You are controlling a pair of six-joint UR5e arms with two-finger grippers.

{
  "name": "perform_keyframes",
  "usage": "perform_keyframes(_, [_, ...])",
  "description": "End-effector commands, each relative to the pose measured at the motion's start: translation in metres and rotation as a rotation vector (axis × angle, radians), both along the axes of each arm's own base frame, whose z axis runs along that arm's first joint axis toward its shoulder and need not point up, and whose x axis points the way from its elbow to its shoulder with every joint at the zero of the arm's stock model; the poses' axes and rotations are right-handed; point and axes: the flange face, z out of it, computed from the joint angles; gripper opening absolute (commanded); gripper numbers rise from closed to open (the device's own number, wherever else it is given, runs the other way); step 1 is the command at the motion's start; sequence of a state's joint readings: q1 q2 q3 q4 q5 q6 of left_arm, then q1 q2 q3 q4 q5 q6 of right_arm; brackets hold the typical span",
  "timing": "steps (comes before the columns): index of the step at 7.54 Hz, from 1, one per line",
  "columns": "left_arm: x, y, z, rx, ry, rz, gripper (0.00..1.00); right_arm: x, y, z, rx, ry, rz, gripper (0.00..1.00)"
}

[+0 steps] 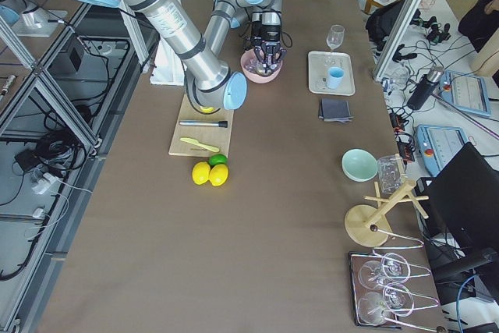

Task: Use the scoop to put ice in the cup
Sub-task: 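Dip the scoop into the ice cubes with the right gripper, left gripper steadying the bowl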

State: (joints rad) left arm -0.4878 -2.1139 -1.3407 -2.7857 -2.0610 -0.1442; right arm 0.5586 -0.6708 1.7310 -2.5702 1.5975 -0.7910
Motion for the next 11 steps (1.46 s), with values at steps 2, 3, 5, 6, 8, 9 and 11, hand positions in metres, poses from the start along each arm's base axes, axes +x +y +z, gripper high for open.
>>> perform_keyframes(2, [-0.001,0.000,0.000,0.001,0.001,0.001,0.98,-0.028,-0.015,-0.002,-0.020,0.014,0.017,0.00])
perform_keyframes(3, [-0.001,0.000,0.001,-0.001,-0.001,0.001,0.98,-0.041,-0.015,-0.002,-0.030,0.031,0.032,0.00])
perform_keyframes(5, [-0.001,0.001,0.002,-0.001,-0.001,0.001,0.98,-0.054,-0.020,0.000,-0.038,0.045,0.036,0.00])
perform_keyframes(6, [-0.002,0.001,0.003,-0.001,-0.001,0.002,0.98,-0.055,-0.021,-0.001,-0.039,0.044,0.036,0.00])
perform_keyframes(8, [-0.002,0.001,0.003,-0.001,-0.001,0.002,0.98,-0.064,-0.017,-0.004,-0.029,0.008,0.091,0.00])
perform_keyframes(9, [-0.002,0.001,0.003,0.001,-0.001,0.002,0.98,-0.066,-0.013,0.001,-0.027,-0.003,0.117,0.00])
perform_keyframes(11, [-0.001,0.001,0.004,-0.002,-0.004,0.002,0.98,-0.064,-0.010,0.019,-0.018,-0.045,0.168,0.00])
